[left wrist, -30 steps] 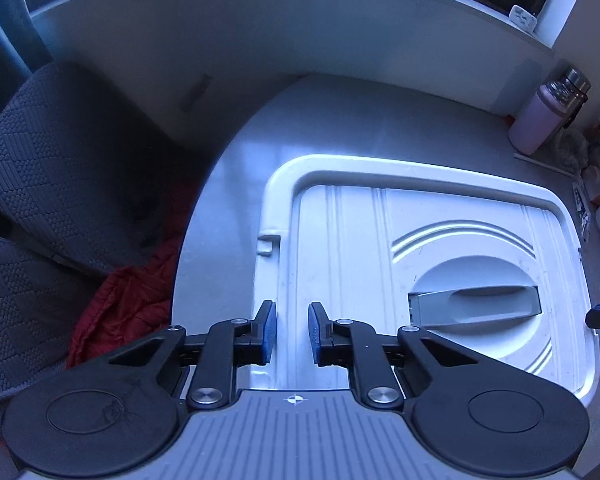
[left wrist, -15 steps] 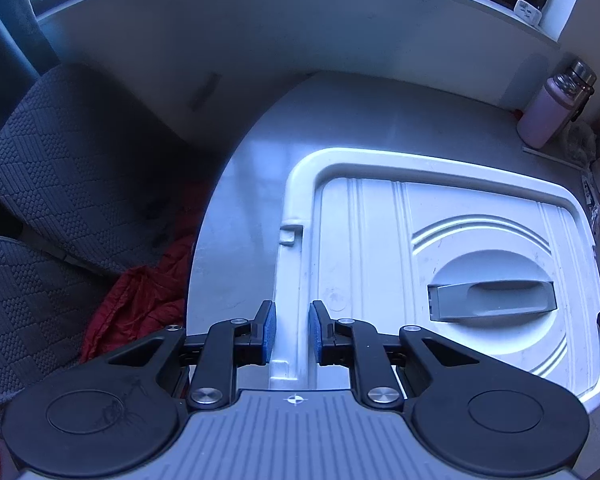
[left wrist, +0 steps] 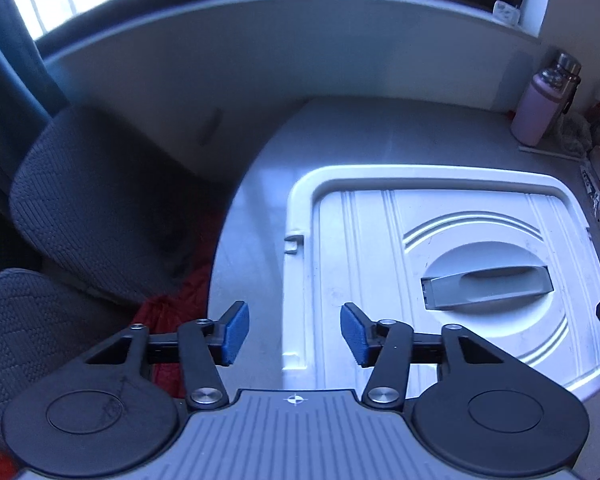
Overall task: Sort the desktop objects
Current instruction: 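Open both tools and withdraw them from the lidded teal bin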
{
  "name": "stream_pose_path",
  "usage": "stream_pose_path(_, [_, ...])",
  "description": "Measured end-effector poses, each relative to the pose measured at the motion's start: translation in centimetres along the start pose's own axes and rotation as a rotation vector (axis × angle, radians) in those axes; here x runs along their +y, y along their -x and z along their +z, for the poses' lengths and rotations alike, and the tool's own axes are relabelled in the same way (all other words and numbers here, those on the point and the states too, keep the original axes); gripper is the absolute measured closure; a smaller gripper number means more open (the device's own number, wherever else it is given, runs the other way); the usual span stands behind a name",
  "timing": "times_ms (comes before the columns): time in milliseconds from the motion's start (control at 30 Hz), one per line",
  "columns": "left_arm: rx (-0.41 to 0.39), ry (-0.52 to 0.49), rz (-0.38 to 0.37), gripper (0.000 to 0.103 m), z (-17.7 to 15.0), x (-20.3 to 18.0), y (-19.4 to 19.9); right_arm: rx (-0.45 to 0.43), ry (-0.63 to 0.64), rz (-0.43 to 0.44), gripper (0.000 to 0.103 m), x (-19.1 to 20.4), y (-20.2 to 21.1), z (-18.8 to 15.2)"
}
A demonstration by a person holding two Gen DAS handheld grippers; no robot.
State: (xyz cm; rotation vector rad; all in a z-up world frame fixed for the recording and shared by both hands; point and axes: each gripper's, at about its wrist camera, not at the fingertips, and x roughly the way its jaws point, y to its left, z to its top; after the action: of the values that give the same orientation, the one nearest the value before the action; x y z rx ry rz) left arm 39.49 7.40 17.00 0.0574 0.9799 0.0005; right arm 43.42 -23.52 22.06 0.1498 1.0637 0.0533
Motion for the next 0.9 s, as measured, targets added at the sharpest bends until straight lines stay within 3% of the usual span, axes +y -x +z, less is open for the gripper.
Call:
stream_pose_path(300, [-0.102, -0.009, 0.001, 0.042, -4.9, 0.5, 2.8, -0.119, 0.021, -0.071, 0.042, 2.9, 2.7, -5.8])
stream_pose_path(533, [-0.137, -0.027, -0.019, 0.041, -9.5, -0.5, 5.0, -0.174, 0.015, -0.056, 0.042, 3.8, 3.9, -10.3])
stream_pose_path(767, [-0.174, 0.002, -0.044, 0.038, -15.8, -2.3, 5.1, -0.231, 0.043, -0.061, 0.034, 3.7, 4.3, -15.0])
stream_pose_path(900, [-0.197, 0.025, 0.017, 0.038, -19.6, -4.2, 4.8, -0.261, 0.063, -0.063, 0.033, 3.8, 4.0, -18.1])
